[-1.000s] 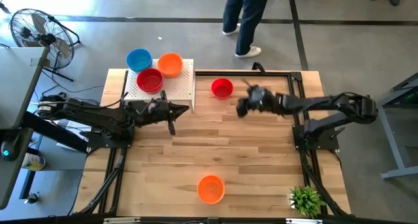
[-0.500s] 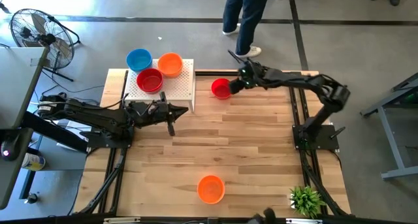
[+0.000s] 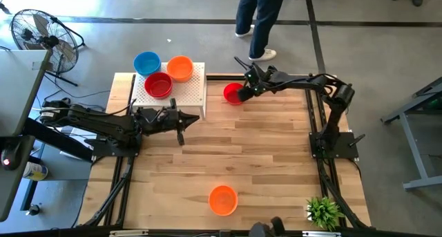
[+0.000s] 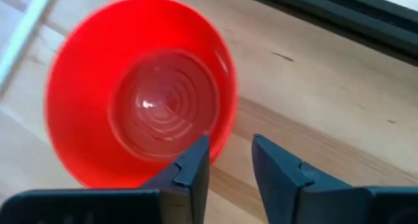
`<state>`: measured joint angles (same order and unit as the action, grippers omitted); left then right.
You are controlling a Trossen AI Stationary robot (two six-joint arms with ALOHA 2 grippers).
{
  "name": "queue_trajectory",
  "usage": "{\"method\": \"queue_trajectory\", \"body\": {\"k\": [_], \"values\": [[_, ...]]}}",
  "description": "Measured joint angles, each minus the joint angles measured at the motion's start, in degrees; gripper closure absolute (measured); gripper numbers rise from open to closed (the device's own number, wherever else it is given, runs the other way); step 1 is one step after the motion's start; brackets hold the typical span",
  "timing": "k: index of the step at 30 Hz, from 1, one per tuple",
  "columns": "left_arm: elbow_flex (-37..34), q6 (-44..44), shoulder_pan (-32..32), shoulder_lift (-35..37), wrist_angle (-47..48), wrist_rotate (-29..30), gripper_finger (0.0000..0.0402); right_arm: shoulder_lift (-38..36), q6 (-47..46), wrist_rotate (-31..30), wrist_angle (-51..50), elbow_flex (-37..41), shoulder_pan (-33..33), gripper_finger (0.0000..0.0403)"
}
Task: Pick & Place Mini bowls
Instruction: Stack the red bowl on top of the red bowl on the shelf
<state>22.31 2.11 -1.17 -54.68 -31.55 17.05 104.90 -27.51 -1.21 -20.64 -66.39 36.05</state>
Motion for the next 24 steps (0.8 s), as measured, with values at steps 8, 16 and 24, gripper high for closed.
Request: {"method": "queue_trajectory", "body": {"k": [8, 16, 24], "values": [[0.0, 0.0, 0.0, 0.0, 0.0, -0.1, 0.0386, 0.9, -1.2, 2.5, 2.1, 0.0, 0.0, 0.0339], [0.0, -0.2, 0.0, 0.0, 0.0, -0.1, 0.0386, 2.9, -2.7, 3.3, 4.4, 0.0, 0.0, 0.0351], [0.0, -0.3, 0.0, 0.0, 0.5, -0.1, 0.0386, 3.0, -1.0, 3.1, 5.1, 0.0, 0.0, 0.0385]]}}
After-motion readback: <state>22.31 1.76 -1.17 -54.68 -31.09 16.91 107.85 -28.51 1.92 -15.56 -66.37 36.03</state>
